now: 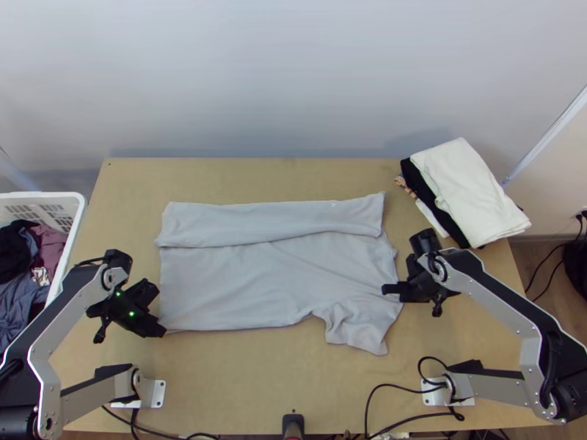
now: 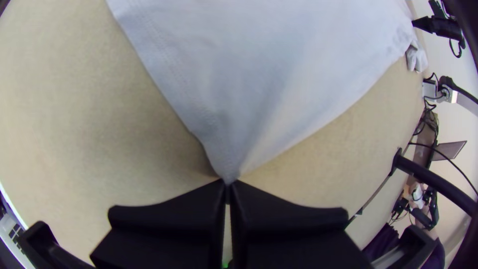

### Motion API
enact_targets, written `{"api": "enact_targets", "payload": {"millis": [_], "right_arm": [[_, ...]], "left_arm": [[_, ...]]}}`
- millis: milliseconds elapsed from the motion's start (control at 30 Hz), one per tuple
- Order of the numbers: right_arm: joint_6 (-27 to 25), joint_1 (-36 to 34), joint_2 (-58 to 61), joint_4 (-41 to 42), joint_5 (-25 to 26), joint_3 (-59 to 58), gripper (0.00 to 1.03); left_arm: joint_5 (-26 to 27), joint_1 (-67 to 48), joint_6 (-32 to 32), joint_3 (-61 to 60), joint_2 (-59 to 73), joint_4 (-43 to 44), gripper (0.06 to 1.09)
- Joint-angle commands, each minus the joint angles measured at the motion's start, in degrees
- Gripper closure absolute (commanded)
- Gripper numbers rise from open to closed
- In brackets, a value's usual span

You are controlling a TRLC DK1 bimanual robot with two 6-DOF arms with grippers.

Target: Fold the t-shirt

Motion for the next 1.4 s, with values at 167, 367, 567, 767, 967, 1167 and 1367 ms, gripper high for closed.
{"api": "enact_targets", "payload": {"millis": [167,367,567,767,967,1167,1367], "right_arm": [[-1.13,0.72,-5.35,-3.49,2.82,0.15,1.00],[-0.69,5.20,-10.27,-3.49,2.82,3.05,1.00],[-0.60,5.73,-11.32,-3.49,2.73,5.51,1.00],[-0.69,5.38,-11.59,-2.96,2.73,7.01,1.00],[-0.69,4.06,-11.59,-0.50,2.82,9.82,1.00],[-0.87,1.95,-10.27,3.19,2.90,12.63,1.00],[-0.87,0.46,-7.02,5.04,3.17,15.88,1.00]], "left_arm": [[0.28,1.86,2.60,-0.20,-1.37,-1.45,1.04],[2.21,-1.22,-2.50,5.34,-4.71,-1.63,1.04],[3.79,-1.48,-7.59,11.40,-4.44,-0.31,1.04],[4.41,-0.78,-11.46,14.48,-3.47,3.74,1.04],[4.41,-0.52,-13.75,17.29,-0.75,5.23,1.04],[4.41,0.36,-15.86,21.42,2.59,6.46,1.04],[4.50,1.15,-17.79,25.81,6.28,7.60,1.04]]}}
